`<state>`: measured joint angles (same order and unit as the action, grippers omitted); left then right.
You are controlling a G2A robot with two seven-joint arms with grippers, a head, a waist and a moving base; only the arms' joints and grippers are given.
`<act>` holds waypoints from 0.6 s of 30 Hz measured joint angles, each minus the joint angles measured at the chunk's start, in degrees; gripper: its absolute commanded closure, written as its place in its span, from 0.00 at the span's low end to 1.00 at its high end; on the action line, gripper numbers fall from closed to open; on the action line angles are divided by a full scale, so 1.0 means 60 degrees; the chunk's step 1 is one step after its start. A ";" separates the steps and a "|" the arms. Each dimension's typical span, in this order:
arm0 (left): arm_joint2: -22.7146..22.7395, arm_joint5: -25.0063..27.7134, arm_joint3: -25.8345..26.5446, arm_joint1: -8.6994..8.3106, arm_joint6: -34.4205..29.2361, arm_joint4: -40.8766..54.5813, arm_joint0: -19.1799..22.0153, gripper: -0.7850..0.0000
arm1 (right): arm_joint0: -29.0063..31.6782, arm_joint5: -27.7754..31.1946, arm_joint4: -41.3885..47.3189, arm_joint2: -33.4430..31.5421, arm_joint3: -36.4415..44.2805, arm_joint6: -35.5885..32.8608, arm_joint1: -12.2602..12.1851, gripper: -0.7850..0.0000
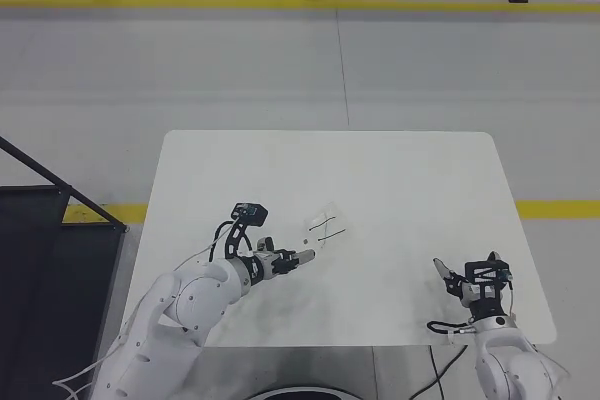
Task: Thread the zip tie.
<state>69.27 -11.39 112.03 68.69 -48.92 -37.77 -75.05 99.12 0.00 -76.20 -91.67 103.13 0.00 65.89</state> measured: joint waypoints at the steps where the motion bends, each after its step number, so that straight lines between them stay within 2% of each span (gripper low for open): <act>1: 0.0000 0.0000 0.0000 0.0000 0.0000 0.0000 0.0000 0.00 | 0.0000 0.0000 0.0000 0.0000 0.0000 0.0000 0.0000 0.00; 9: 0.0020 -0.0084 -0.0068 0.0019 0.0346 0.0149 -0.0101 0.00 | 0.0000 0.0000 0.0000 0.0000 0.0000 0.0000 0.0000 0.00; 18: 0.0645 -0.0057 -0.0332 0.0034 0.0637 0.1943 -0.0252 0.00 | 0.0000 0.0000 0.0000 0.0000 0.0000 0.0000 0.0000 0.00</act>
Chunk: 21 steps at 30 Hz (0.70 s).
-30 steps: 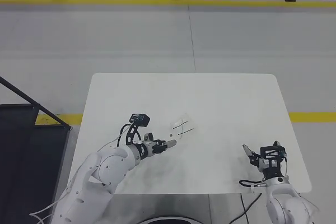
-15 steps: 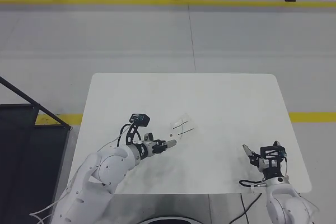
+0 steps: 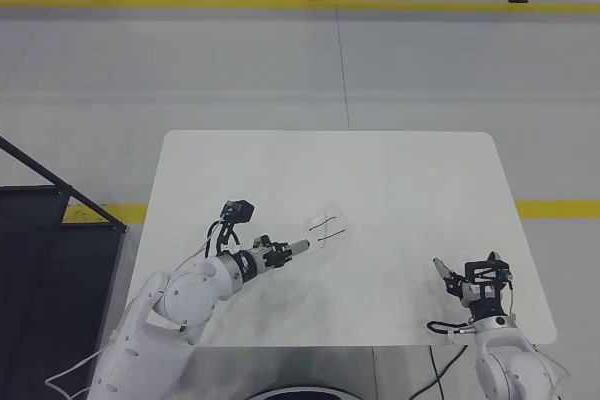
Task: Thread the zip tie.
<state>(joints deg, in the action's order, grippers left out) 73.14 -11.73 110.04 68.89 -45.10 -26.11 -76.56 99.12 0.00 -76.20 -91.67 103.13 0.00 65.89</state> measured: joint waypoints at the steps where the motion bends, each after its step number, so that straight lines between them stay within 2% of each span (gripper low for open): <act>1: 0.0053 0.0004 -0.0029 -0.0001 -0.0047 0.0207 -0.0014 0.00 | 0.0000 0.0000 0.0000 0.0000 0.0000 0.0000 0.0000 0.00; 10: 0.0119 -0.0289 -0.0568 0.0031 -0.0351 0.1738 0.0197 0.00 | 0.0000 0.0000 0.0000 0.0000 0.0000 0.0000 0.0000 0.00; 21: 0.0111 -0.0308 -0.0583 0.0032 -0.0357 0.1752 0.0208 0.00 | 0.0000 0.0000 0.0000 0.0000 0.0000 0.0000 0.0000 0.00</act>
<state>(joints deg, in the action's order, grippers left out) 73.81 -13.58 106.54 69.08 -47.24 -15.60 -75.31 99.12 0.00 -76.20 -91.67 103.13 0.00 65.89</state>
